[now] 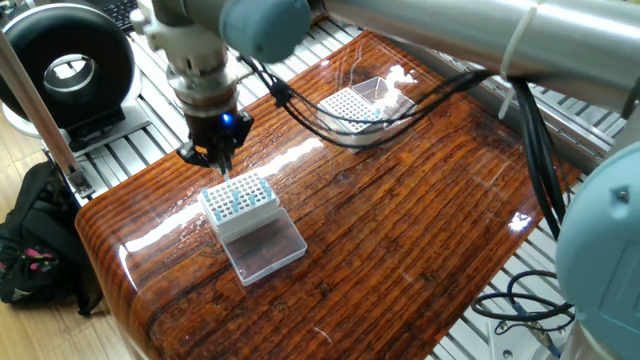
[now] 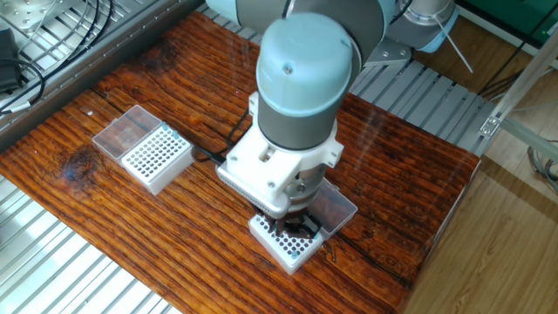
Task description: Transfer all medium pipette tips from one holder to another
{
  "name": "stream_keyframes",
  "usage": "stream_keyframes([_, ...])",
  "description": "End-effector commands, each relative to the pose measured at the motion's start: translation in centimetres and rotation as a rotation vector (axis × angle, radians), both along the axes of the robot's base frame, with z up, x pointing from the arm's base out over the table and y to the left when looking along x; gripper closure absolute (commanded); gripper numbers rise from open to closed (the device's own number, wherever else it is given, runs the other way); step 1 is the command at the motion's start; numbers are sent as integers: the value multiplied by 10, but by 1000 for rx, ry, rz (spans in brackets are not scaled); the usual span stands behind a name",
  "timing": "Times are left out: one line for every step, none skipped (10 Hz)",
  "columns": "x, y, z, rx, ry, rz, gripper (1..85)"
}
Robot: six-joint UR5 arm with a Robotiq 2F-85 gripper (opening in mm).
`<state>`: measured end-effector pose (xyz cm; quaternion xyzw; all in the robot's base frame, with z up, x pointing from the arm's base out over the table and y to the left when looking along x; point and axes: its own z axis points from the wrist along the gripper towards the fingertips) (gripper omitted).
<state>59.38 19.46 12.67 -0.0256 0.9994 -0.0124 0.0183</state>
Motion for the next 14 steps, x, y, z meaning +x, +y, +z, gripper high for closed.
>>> stream_keyframes([8, -10, 31, -3, 1, 36, 770])
stream_keyframes([9, -14, 40, 6, 10, 48, 773])
stream_keyframes([8, -22, 49, 8, 24, 63, 777])
stream_keyframes([9, -41, 57, -9, 38, 98, 787])
stream_keyframes([10, -62, 60, -25, 46, 139, 790])
stream_keyframes([9, -80, 58, -25, 52, 177, 790])
stream_keyframes([6, -101, 54, -35, 55, 219, 790])
stream_keyframes([2, -126, 51, -41, 57, 264, 790])
stream_keyframes([-3, -146, 49, -50, 60, 299, 787])
stream_keyframes([-8, -166, 48, -60, 62, 329, 787])
stream_keyframes([-16, -182, 43, -64, 63, 354, 787])
stream_keyframes([-24, -200, 39, -74, 60, 384, 787])
stream_keyframes([-28, -212, 37, -72, 59, 409, 787])
stream_keyframes([-30, -219, 38, -67, 64, 427, 783])
